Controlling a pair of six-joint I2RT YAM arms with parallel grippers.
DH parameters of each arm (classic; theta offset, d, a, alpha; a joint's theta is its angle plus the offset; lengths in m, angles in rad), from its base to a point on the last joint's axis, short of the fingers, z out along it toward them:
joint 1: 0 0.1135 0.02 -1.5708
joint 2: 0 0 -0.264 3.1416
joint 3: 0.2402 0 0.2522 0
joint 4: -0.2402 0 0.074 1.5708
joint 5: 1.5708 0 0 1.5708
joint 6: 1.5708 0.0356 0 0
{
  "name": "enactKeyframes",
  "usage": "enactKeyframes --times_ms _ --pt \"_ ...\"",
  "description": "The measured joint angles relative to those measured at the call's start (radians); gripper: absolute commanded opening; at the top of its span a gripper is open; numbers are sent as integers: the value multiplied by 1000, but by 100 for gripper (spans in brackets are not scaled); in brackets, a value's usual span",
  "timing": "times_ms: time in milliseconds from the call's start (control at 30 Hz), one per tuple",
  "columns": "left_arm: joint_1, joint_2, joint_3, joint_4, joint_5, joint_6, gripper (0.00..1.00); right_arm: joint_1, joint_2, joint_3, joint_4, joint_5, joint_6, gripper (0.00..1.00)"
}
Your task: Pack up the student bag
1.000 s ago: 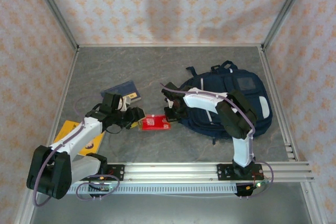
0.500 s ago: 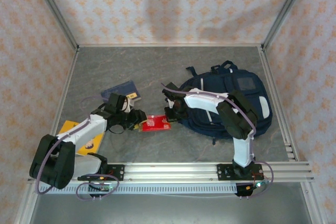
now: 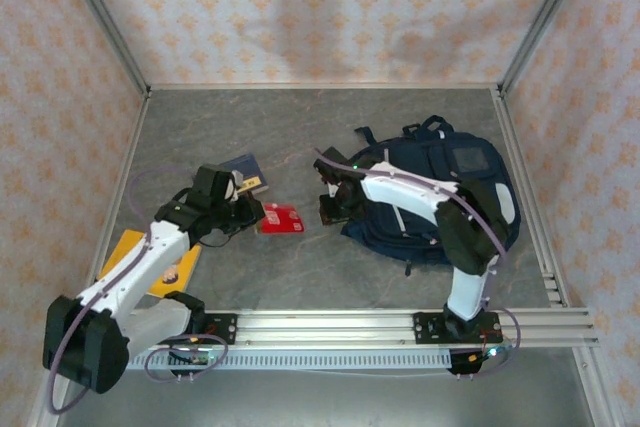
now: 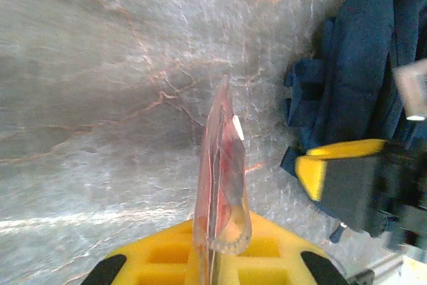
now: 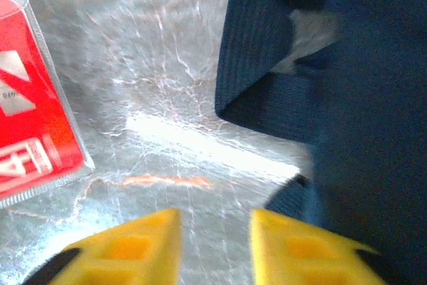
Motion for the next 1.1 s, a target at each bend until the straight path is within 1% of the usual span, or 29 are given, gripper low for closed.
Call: enactKeyframes --times_ms 33,100,133,200,233,333,400,467,567,667,833,900,1033,1100 --pt "0 -18 7 -20 -18 -1 0 -2 -26 18 -21 31 0 45" --pt "0 -56 21 -57 -52 -7 0 -9 -91 56 -58 114 -1 54" --pt "0 -66 28 -69 -64 -10 0 -13 -118 72 -70 148 -6 56" --pt "0 -69 55 -100 -88 -17 0 -18 -171 109 -100 240 -12 64" --pt "0 -64 70 -114 -95 -18 0 -19 -188 124 -111 279 -17 66" --pt "0 -49 115 -135 -115 -20 0 -30 -209 145 -130 377 -31 66" --pt "0 -45 131 -134 -117 -24 0 -48 -198 147 -146 412 -31 64" --pt "0 -45 135 -134 -117 -24 0 -77 -162 152 -168 445 -30 60" --pt "0 -34 135 -133 -115 -27 0 -112 -103 152 -180 480 -28 58" --pt "0 -23 135 -133 -113 -28 0 -140 -61 152 -181 489 -27 58" --pt "0 -23 134 -132 -113 -28 0 -167 -8 152 -181 513 -36 64" --pt "0 -23 134 -130 -113 -28 0 -168 19 152 -177 516 -39 65" --pt "0 -23 130 -126 -112 -28 0 -166 68 152 -160 512 -46 60" --pt "0 -23 129 -126 -112 -31 0 -166 86 152 -151 502 -53 59"
